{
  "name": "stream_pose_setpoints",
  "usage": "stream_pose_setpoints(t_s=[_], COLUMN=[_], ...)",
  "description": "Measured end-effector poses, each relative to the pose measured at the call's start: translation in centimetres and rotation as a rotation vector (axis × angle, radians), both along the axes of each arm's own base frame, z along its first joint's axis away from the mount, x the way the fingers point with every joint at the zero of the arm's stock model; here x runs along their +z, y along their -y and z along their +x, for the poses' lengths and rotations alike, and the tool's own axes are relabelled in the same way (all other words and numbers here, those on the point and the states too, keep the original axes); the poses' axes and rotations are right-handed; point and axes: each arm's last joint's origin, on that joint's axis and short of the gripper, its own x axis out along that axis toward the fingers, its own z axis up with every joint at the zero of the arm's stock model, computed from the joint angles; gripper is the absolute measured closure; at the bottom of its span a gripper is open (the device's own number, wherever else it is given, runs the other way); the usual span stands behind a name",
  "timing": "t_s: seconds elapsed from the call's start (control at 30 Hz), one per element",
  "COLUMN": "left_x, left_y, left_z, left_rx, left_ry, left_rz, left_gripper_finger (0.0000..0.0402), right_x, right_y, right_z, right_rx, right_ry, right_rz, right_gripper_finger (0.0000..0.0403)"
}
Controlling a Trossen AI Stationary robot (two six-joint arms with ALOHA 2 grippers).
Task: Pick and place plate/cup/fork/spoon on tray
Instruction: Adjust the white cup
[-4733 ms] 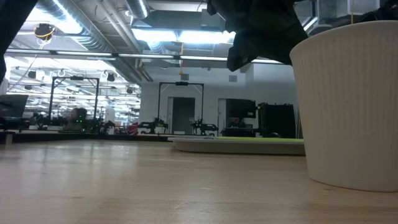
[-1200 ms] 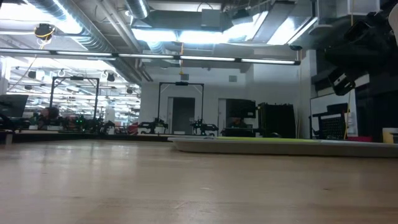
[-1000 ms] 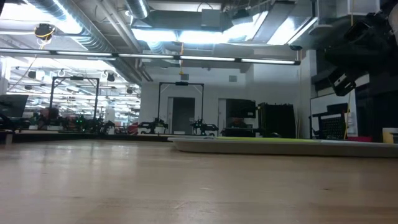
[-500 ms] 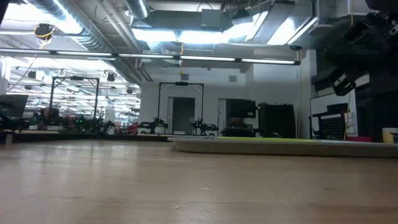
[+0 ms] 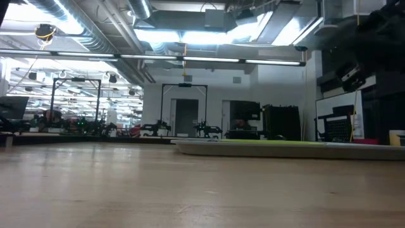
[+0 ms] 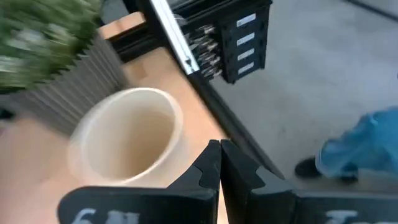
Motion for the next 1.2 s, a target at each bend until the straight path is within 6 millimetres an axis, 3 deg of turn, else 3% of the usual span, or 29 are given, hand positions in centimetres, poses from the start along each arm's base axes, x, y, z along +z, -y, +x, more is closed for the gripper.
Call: stream_pose_setpoints(t_s=[0.27, 0.47, 0.7, 0.93, 1.2], left_x=[10.3, 15.9, 15.5, 12.5, 12.2], left_y=[-6.0, -9.6, -9.9, -9.9, -7.9], left_z=[-4.8, -7.0, -6.2, -3.3, -3.6], left_rx=[0.351, 0.616, 0.476, 0.364, 0.417], left_ry=[-0.006, 0.118, 0.098, 0.059, 0.058], left_rz=[0.396, 0.466, 0.416, 0.279, 0.042], left_gripper_finger=[0.0401, 0.0401, 0.0401, 0.0401, 0.0401], right_x=[2.0, 3.2, 3.2, 3.3, 3.3], right_y=[-1.1, -2.0, -2.8, -3.0, -2.8], right_z=[-0.8, -1.6, -1.9, -1.8, -1.5], right_rx=[0.371, 0.572, 0.587, 0.475, 0.356], right_ry=[0.229, 0.367, 0.446, 0.456, 0.466], right_rz=[-0.038, -0.056, -0.118, -0.113, -0.134], right_gripper_finger=[0.0351, 0.0351, 0.0351, 0.0351, 0.0351])
